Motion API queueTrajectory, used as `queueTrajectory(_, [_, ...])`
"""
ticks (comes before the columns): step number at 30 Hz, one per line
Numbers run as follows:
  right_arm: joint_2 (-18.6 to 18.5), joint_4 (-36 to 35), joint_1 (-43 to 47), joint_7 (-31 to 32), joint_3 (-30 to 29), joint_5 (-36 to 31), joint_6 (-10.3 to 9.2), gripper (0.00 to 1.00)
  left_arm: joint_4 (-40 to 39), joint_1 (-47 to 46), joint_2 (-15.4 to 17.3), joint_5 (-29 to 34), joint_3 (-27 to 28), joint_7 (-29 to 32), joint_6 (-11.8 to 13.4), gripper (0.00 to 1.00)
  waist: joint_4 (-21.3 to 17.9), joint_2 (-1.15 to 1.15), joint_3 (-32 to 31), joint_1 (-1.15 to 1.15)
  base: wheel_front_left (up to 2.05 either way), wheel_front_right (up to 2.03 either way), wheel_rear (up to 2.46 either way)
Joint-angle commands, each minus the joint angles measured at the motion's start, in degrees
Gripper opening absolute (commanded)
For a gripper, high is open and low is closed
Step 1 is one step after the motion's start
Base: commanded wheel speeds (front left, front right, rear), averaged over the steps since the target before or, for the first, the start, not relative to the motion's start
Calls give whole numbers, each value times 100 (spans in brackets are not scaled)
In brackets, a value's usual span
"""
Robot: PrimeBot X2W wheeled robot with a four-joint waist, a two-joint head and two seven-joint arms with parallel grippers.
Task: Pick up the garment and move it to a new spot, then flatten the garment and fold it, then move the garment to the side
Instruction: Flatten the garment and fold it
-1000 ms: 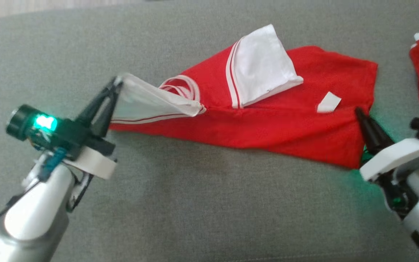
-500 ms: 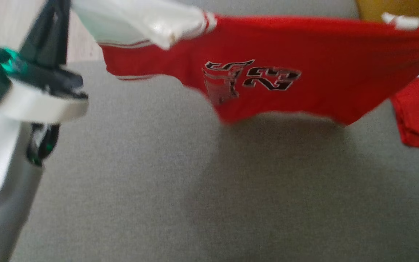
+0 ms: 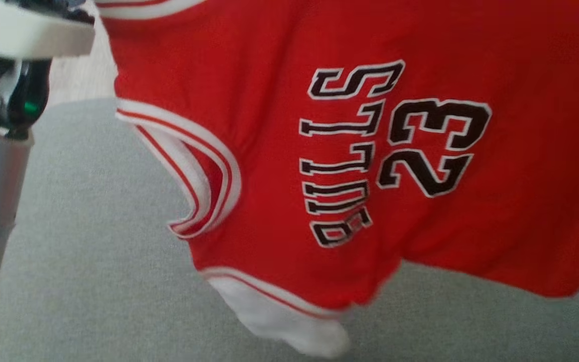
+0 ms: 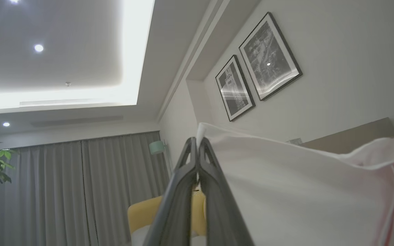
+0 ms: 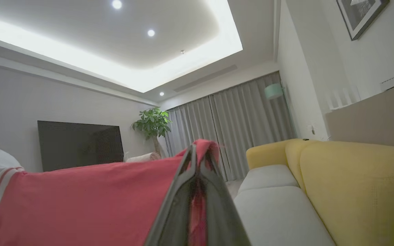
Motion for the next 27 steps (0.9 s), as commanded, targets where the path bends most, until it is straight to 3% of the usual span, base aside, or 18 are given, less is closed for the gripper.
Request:
queueTrajectory(1, [-57,8,-223,87,-45,86,-4,0,136,-449,124,-92,209,89,-26,0,38,0,176,1,0,0,0])
queueTrajectory(10, [650,905,-1684,389,513,-367,-4,0,1280,-1540,-56,219,-151,-130,-117,0,52,0,1344,1,0,0,0])
queueTrajectory(15, [915,1702,-3102,147,706,-1064,-4,0,1980,-2625,-324,613,-183,-868,-94,0,95,0,1897,1,0,0,0])
queueTrajectory(21, [636,1976,-3928,36,1261,-1429,-4,0,2312,-3094,-491,658,-421,-1124,-163,0,248,0,2298,1,0,0,0])
queueTrajectory(27, [311,1987,-3593,-72,1901,-1252,-4,0,1743,-2183,-135,602,-735,-1187,-186,0,364,0,2704,1,0,0,0])
